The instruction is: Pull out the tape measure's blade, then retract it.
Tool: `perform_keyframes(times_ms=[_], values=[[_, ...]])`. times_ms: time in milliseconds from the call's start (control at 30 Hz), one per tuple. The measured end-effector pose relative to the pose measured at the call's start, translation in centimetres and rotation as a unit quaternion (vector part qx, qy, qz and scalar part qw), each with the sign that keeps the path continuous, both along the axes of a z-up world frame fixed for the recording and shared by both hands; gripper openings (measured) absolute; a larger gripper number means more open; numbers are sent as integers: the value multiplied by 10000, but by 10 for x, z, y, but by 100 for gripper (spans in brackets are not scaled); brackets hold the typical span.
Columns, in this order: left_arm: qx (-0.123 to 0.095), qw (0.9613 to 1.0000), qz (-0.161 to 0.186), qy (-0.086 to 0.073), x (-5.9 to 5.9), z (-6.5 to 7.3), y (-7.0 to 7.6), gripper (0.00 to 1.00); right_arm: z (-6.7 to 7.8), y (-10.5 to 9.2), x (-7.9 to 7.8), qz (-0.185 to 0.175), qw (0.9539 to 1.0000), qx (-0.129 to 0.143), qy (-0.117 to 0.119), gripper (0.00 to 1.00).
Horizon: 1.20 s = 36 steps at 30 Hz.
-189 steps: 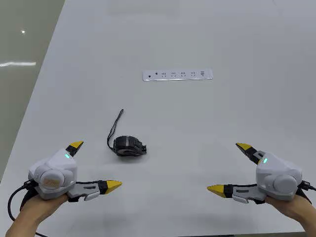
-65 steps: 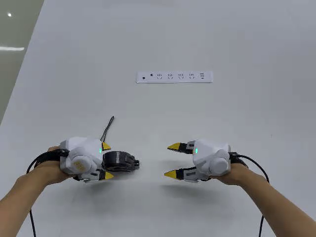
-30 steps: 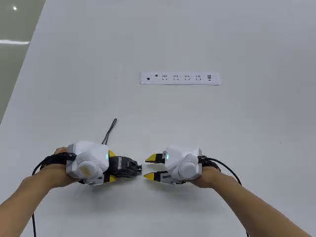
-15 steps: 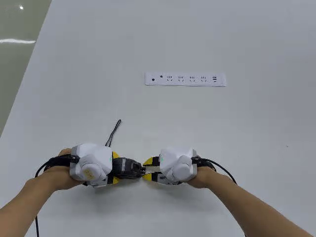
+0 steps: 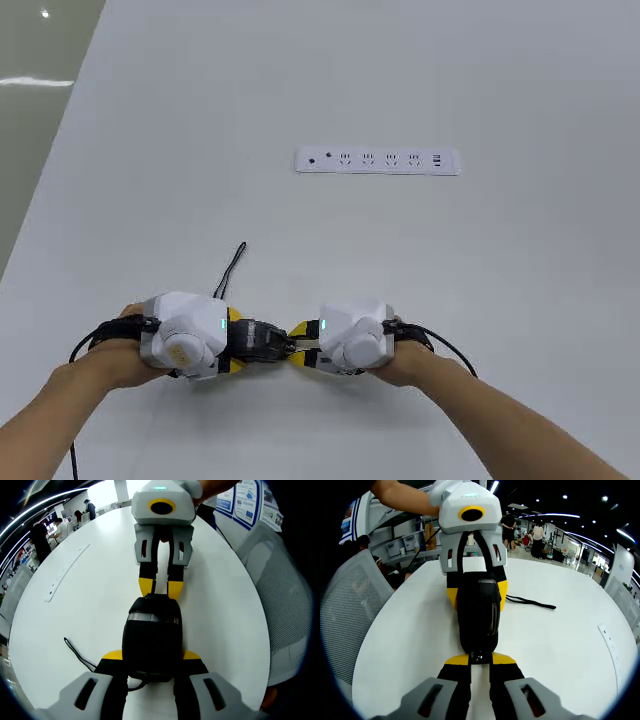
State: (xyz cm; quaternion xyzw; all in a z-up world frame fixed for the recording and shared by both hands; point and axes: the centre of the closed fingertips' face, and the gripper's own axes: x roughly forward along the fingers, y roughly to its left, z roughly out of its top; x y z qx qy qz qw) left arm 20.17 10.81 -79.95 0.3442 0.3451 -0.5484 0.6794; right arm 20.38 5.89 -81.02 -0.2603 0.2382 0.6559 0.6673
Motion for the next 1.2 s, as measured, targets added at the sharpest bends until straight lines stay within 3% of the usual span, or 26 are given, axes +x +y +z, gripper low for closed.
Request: perform_keyframes(times_ms=[633, 1200], values=[[16, 10000, 7, 0, 0, -1, 1, 29, -2, -1, -1, 110, 9998, -132, -59, 11], [37, 10000, 8, -8, -1, 1, 2, 29, 5, -5, -2, 151, 9997, -170, -62, 11]])
